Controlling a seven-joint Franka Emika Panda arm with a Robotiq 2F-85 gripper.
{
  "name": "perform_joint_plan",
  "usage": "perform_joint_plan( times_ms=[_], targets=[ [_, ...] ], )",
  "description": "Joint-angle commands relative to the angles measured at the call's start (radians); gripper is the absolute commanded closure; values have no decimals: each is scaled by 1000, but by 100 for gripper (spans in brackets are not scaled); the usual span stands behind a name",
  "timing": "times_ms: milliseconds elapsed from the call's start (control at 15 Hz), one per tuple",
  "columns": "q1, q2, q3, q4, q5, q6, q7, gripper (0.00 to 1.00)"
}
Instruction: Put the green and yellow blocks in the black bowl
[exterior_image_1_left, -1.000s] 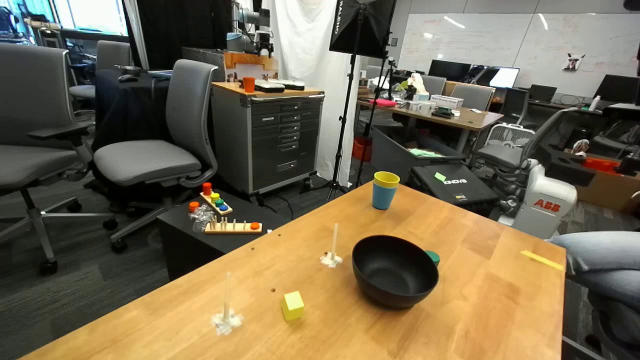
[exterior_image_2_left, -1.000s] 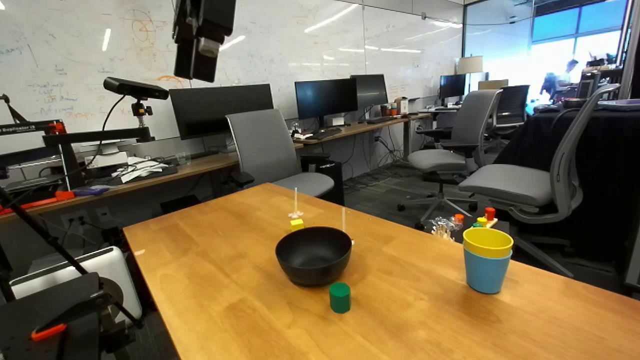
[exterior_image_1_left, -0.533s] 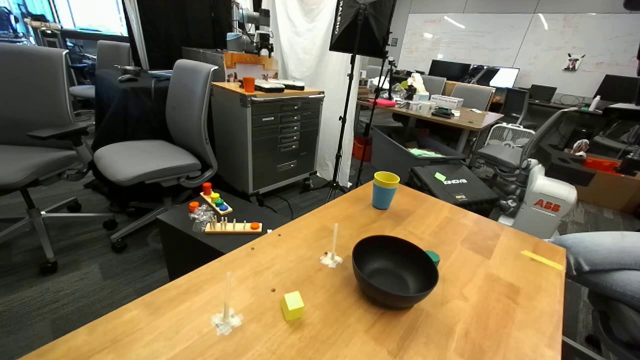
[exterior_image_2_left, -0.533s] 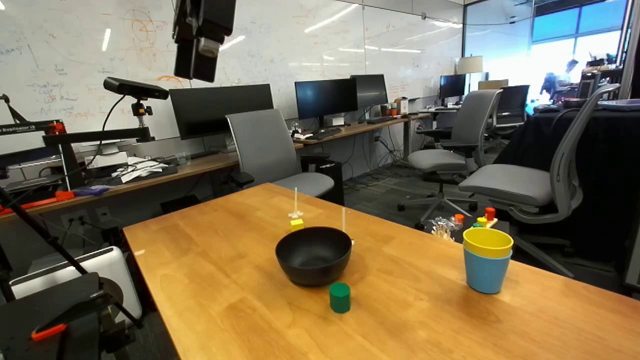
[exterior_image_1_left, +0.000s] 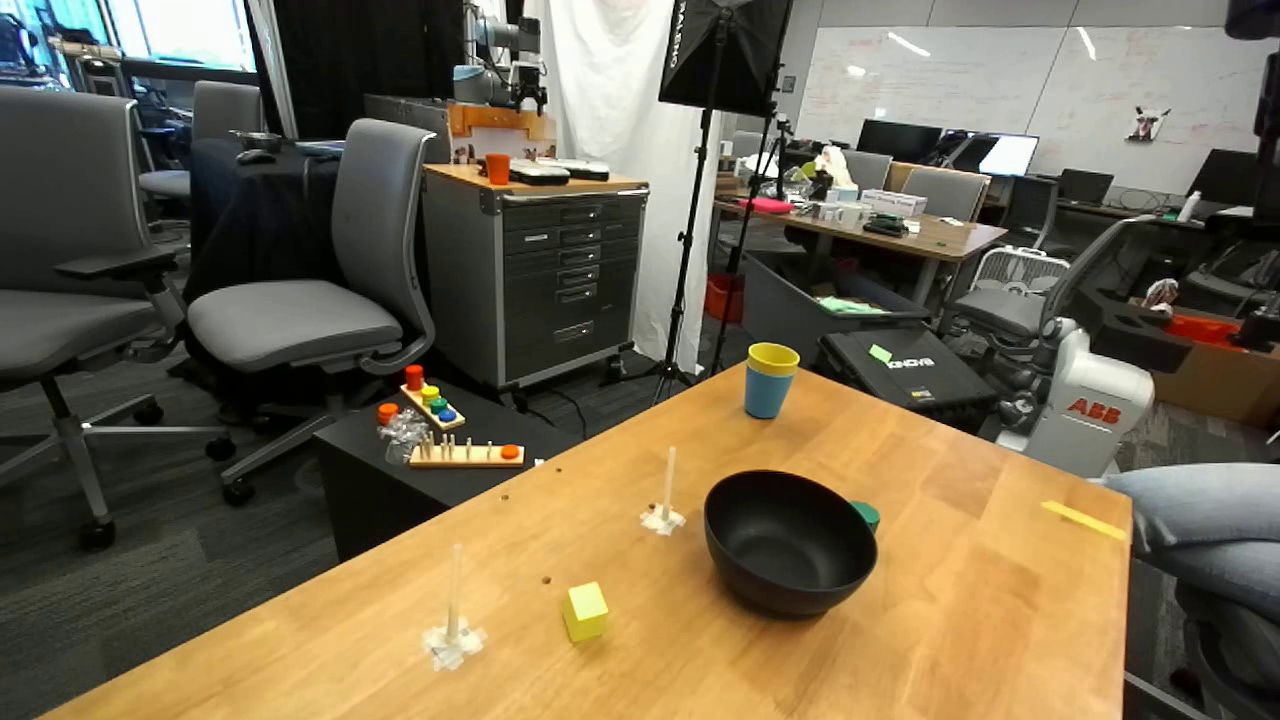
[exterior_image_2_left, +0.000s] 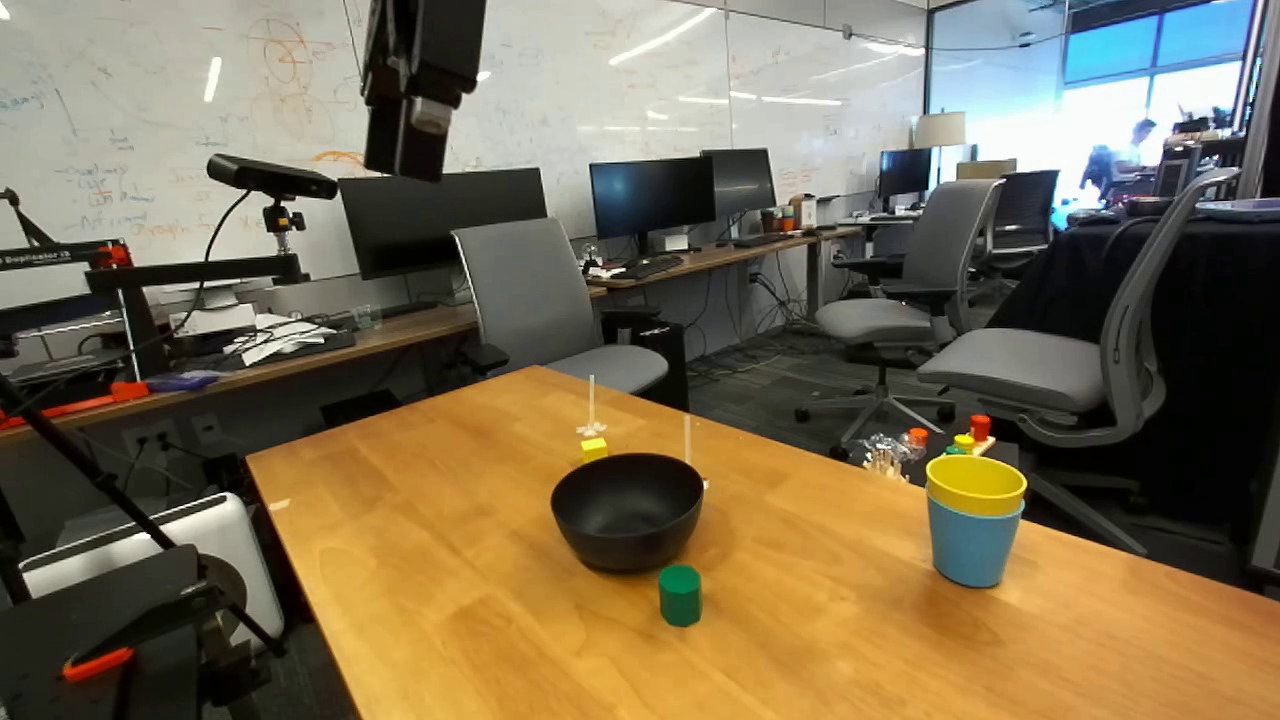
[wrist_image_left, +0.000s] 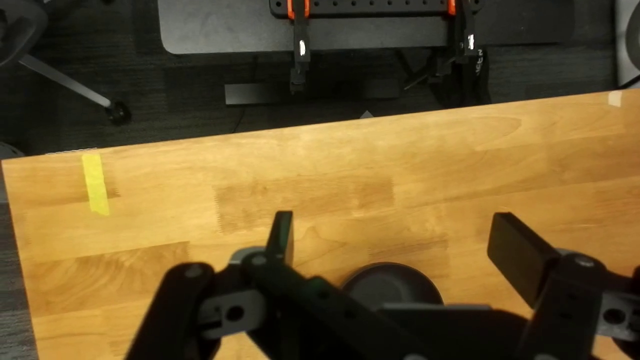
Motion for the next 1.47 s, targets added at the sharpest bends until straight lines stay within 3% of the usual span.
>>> perform_joint_plan(
  times_ms=[0, 600, 1400],
  targets=[
    [-6, 11, 15, -2, 4, 51, 50, 0],
    [-1, 72, 46, 41, 35, 207, 120, 0],
    [-59, 288, -1, 126, 95, 299, 72, 0]
  ],
)
